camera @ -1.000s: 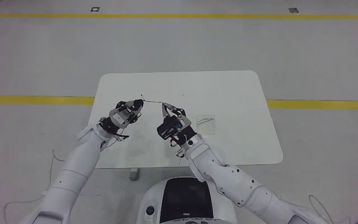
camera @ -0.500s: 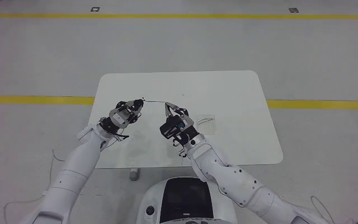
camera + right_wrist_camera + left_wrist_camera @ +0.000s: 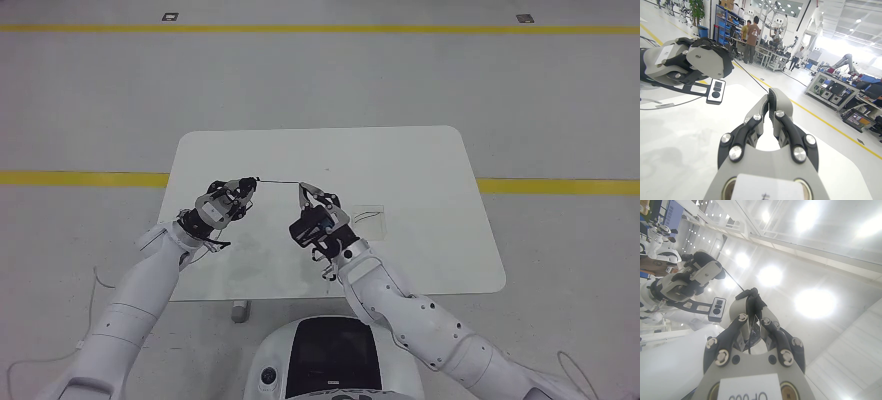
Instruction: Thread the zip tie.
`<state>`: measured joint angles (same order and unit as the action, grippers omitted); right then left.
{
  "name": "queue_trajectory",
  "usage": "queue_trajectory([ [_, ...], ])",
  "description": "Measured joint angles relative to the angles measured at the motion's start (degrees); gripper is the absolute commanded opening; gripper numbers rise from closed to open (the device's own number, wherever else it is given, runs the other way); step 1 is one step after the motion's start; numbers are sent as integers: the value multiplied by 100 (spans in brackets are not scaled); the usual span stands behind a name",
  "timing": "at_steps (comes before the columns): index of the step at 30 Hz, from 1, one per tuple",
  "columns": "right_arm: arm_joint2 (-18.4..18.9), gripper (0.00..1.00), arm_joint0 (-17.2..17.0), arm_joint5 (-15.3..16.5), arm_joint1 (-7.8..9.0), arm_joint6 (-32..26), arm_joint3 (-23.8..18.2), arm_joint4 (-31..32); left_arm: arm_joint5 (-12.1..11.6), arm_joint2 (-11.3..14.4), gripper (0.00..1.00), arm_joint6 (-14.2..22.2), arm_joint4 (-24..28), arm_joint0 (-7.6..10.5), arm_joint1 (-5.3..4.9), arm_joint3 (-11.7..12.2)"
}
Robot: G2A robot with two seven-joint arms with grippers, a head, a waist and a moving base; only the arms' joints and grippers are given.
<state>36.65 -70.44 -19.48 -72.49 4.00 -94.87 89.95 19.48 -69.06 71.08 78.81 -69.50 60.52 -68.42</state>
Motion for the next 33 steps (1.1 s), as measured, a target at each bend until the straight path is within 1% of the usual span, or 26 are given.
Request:
queue_trajectory([
  [20, 112, 0, -94, 0, 50, 4, -42, 0, 0, 0, 0, 0, 0, 0, 0, 0],
  [33, 62, 0, -77, 0, 85, -78, -2, 0, 0, 0, 0, 0, 0, 0, 0, 0],
])
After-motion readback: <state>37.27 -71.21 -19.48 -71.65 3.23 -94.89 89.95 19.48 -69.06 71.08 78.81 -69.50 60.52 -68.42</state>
